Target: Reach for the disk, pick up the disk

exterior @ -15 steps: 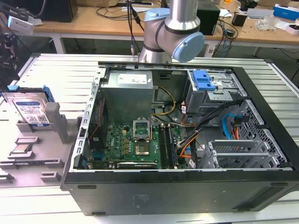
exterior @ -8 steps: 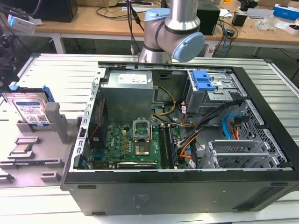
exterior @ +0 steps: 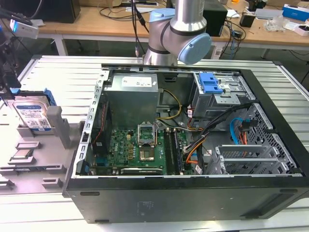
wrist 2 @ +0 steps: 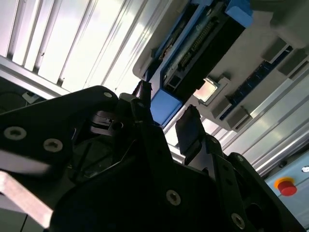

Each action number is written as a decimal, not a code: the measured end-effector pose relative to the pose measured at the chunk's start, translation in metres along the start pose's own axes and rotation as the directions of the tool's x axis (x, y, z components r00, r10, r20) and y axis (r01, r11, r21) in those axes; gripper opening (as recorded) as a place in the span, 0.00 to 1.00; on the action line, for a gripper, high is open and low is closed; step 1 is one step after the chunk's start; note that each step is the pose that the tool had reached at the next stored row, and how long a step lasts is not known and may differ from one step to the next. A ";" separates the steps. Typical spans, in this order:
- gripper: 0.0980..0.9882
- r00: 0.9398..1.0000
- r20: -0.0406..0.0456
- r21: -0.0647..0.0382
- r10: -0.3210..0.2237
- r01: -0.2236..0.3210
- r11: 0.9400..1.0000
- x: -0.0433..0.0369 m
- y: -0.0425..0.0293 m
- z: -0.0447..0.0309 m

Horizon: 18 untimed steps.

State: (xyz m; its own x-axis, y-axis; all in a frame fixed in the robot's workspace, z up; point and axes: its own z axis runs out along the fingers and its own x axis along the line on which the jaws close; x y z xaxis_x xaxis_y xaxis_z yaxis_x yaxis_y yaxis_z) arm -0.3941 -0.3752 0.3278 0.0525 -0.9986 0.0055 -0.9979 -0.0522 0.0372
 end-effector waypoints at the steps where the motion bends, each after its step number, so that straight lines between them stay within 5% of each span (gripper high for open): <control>1: 0.43 1.000 0.000 0.000 0.000 0.000 1.000 0.0000 0.0000 0.0009; 18: 0.43 1.000 0.000 0.000 0.000 0.000 1.000 -0.0001 -0.0005 0.0107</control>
State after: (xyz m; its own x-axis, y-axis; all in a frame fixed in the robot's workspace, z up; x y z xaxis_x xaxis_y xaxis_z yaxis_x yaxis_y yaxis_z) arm -0.3940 -0.3752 0.3171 0.0525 -0.9986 0.0055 -0.9979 -0.0522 0.0371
